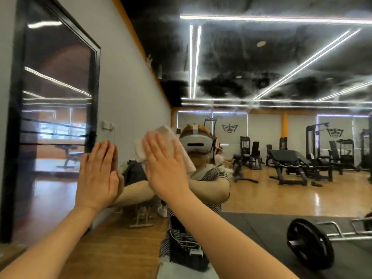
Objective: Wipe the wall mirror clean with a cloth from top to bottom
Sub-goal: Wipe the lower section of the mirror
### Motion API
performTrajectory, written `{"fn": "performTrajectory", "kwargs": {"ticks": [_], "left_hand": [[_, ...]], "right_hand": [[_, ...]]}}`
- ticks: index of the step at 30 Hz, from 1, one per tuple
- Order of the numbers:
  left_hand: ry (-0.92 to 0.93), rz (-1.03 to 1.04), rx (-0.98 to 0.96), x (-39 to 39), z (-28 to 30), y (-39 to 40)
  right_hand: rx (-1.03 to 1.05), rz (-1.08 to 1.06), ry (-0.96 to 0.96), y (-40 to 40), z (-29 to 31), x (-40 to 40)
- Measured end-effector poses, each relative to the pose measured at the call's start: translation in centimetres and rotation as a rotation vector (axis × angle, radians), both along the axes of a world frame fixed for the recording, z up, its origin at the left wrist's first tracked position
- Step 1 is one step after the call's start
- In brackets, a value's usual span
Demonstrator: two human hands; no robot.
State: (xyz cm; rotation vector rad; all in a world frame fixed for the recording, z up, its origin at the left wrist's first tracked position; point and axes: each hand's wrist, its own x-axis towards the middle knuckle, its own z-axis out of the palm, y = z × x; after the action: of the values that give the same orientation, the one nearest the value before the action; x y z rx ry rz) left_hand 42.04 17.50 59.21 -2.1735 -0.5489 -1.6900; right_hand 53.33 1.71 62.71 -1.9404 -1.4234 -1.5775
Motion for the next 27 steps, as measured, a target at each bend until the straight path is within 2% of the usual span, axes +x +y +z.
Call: {"fn": "performTrajectory", "kwargs": {"ticks": [5, 7, 10, 13, 14, 15, 18, 20, 24, 27], "left_hand": [[-0.002, -0.007, -0.01, -0.1, 0.0, -0.2], [-0.002, -0.005, -0.014, -0.1, 0.0, -0.2], [-0.001, 0.001, -0.009, 0.0, 0.1, -0.3], [-0.012, -0.007, 0.005, 0.0, 0.0, -0.5], [-0.015, -0.013, 0.014, -0.1, 0.0, -0.5], [-0.019, -0.02, 0.021, -0.1, 0.1, -0.5], [-0.023, -0.037, 0.036, -0.2, 0.0, -0.4], [-0.022, -0.045, 0.037, -0.3, 0.0, -0.4], [-0.018, -0.029, 0.016, -0.2, 0.2, -0.5], [-0.006, -0.018, 0.004, -0.2, 0.1, -0.3]], "right_hand": [[0.034, -0.131, -0.035, -2.5, 1.0, 2.5], [0.084, -0.177, 0.059, -5.2, 1.3, 4.2], [0.301, -0.149, 0.21, -8.2, 1.8, 5.0], [0.393, -0.107, 0.42, -6.4, 1.9, 3.0], [0.384, -0.084, 0.438, -5.2, 2.0, 1.8], [0.315, -0.052, 0.383, -3.8, 2.0, 0.7], [-0.066, -0.016, -0.003, 0.6, 1.4, -2.2], [-0.165, -0.052, -0.088, 2.2, 2.1, -2.7], [-0.12, -0.1, -0.093, -0.5, 2.5, -0.4], [0.068, -0.152, -0.065, -4.2, 1.9, 2.9]]}}
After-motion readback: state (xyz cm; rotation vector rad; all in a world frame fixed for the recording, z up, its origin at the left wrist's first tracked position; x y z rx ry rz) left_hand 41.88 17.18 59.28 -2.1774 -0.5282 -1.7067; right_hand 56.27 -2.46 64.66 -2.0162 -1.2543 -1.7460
